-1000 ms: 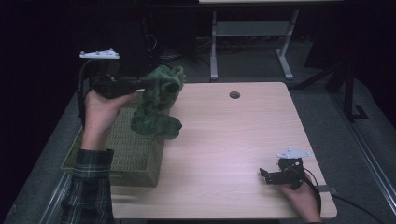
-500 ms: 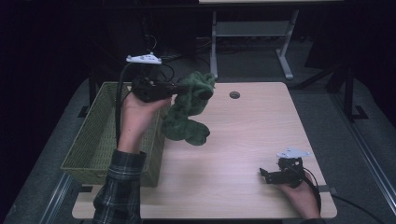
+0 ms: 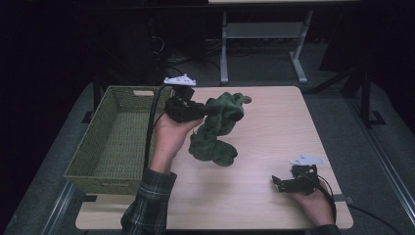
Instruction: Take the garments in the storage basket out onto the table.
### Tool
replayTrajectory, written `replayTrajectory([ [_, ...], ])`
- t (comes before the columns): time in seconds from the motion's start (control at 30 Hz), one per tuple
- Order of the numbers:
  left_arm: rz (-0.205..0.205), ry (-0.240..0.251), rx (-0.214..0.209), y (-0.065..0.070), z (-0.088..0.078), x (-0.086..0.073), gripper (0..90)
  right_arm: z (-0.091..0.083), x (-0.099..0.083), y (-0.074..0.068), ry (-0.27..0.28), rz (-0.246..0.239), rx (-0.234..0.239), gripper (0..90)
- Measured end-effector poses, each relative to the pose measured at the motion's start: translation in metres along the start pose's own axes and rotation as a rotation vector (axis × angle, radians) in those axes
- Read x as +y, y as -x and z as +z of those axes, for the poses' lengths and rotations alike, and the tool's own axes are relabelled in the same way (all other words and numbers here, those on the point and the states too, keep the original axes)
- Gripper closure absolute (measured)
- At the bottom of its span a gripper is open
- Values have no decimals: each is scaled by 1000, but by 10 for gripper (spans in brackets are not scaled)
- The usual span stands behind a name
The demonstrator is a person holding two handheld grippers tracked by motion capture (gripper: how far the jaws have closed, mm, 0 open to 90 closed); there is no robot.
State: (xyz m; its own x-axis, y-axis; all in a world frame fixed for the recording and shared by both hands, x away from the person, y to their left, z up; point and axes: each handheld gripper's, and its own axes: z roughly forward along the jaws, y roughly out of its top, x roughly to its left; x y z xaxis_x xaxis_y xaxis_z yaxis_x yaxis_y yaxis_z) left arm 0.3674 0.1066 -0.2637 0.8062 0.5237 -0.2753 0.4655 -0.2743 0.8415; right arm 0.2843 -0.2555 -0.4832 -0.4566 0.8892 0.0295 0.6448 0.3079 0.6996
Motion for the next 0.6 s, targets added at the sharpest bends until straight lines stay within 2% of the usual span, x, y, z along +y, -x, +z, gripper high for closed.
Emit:
replayTrajectory([
  [0.23,-12,-4,-30,8,26,-14,871,1,1,1,0,-8,11,14],
  [0.53,-36,-41,-73,11,66,-36,872,1,1,1,0,-7,15,13],
  [0.6,-37,-48,-70,10,73,-43,872,1,1,1,-1,-8,15,13],
])
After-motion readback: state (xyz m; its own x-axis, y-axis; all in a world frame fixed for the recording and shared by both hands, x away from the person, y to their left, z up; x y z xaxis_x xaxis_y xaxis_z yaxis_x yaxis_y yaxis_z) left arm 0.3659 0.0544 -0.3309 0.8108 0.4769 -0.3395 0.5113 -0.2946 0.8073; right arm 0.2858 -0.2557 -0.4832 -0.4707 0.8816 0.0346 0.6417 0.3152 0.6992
